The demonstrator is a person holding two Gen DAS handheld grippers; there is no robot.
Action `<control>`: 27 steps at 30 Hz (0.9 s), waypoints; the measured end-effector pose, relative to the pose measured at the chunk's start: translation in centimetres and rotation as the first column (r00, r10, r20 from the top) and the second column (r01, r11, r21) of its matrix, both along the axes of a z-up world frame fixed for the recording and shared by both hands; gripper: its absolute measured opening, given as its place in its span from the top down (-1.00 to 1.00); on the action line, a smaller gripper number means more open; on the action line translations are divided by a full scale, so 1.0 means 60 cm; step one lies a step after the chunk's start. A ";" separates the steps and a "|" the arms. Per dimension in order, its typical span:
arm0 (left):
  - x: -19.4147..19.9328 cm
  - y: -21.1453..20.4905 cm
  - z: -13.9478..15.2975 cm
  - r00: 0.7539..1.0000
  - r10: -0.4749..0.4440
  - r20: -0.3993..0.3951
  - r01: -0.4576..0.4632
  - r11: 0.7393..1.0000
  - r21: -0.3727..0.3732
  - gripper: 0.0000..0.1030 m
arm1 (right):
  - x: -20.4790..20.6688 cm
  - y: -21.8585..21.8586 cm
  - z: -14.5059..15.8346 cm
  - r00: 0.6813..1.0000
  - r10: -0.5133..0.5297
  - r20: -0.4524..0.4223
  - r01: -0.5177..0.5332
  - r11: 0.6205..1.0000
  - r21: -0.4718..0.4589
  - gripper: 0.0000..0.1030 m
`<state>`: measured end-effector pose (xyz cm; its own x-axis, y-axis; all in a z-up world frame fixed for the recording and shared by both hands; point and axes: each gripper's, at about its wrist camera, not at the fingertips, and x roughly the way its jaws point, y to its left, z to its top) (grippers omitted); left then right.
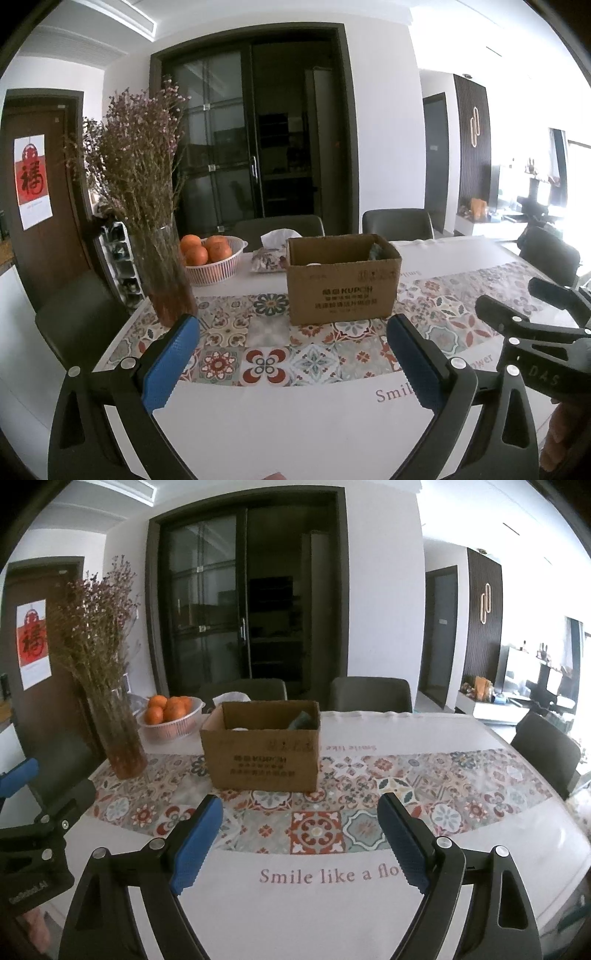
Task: Organize soft objects
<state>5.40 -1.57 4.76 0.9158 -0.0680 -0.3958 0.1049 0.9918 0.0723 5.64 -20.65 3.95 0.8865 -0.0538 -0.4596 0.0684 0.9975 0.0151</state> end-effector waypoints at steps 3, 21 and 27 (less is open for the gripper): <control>-0.002 0.000 -0.002 1.000 0.001 -0.001 -0.001 1.000 -0.001 -1.00 | -0.002 0.001 -0.003 1.000 0.004 0.000 -0.004 1.000 -0.001 -0.69; -0.001 -0.007 -0.009 1.000 -0.001 -0.014 0.001 1.000 0.013 -1.00 | -0.006 -0.011 -0.012 1.000 -0.006 -0.010 0.006 1.000 0.014 -0.69; -0.001 -0.006 -0.012 1.000 0.001 -0.018 -0.001 1.000 0.011 -1.00 | -0.006 -0.010 -0.013 1.000 -0.006 -0.013 0.006 1.000 0.014 -0.69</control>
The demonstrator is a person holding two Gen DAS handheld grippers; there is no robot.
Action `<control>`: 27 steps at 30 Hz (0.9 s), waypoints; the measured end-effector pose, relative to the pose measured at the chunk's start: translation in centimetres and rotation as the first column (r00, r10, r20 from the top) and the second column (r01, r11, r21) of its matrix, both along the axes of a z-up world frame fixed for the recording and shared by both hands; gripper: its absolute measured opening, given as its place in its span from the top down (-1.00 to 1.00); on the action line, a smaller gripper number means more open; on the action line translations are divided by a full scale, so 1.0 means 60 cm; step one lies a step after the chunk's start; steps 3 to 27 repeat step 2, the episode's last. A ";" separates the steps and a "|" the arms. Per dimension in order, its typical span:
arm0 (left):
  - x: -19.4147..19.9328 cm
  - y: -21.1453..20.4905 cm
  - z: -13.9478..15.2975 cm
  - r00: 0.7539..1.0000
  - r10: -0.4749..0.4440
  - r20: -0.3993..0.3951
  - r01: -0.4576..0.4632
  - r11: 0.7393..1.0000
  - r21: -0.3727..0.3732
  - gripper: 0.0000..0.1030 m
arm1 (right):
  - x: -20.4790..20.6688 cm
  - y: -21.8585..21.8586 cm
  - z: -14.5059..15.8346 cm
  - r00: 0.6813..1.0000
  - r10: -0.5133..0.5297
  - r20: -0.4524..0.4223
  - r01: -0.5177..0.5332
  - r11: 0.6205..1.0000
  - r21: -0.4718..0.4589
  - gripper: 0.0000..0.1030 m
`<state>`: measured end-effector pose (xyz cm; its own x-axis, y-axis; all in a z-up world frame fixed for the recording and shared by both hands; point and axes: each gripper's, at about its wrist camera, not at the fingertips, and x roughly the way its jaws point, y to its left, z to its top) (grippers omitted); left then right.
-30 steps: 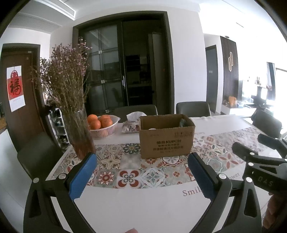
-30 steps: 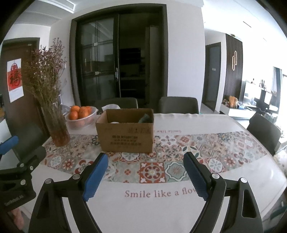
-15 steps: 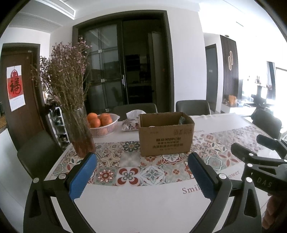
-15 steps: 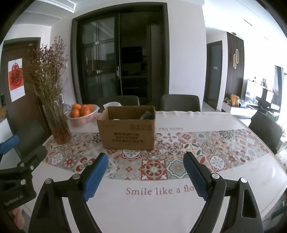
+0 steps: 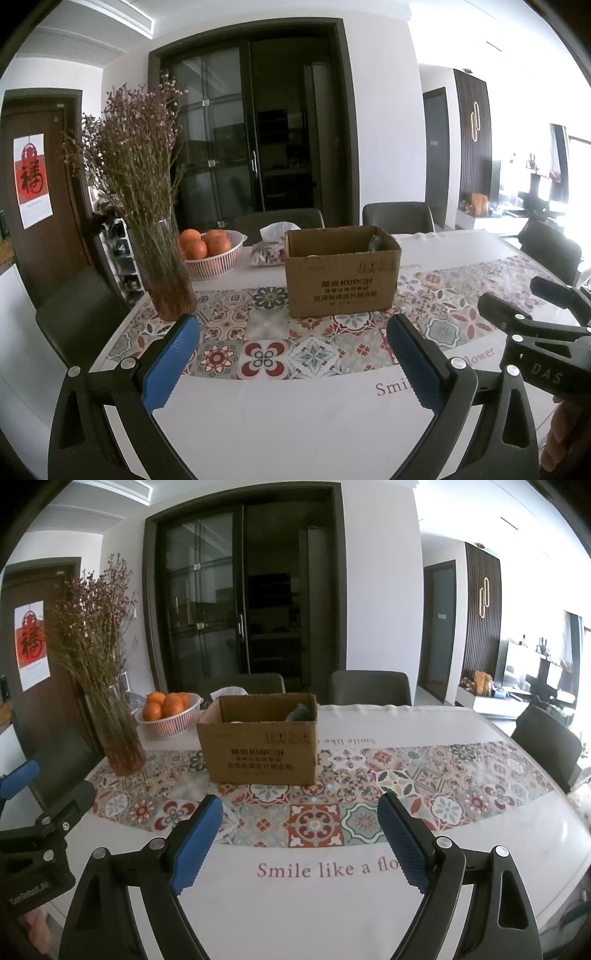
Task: Organize soft objects
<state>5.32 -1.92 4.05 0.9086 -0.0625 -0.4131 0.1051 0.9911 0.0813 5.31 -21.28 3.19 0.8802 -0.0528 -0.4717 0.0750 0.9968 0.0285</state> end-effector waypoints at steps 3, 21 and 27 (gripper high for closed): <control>0.000 0.000 0.000 1.000 0.003 0.000 -0.003 1.000 -0.001 -1.00 | 0.000 0.000 0.000 1.000 0.000 0.000 0.000 1.000 0.000 -0.69; 0.000 0.000 0.000 1.000 0.003 0.000 -0.003 1.000 -0.001 -1.00 | 0.000 0.000 0.000 1.000 0.000 0.000 0.000 1.000 0.000 -0.69; 0.000 0.000 0.000 1.000 0.003 0.000 -0.003 1.000 -0.001 -1.00 | 0.000 0.000 0.000 1.000 0.000 0.000 0.000 1.000 0.000 -0.69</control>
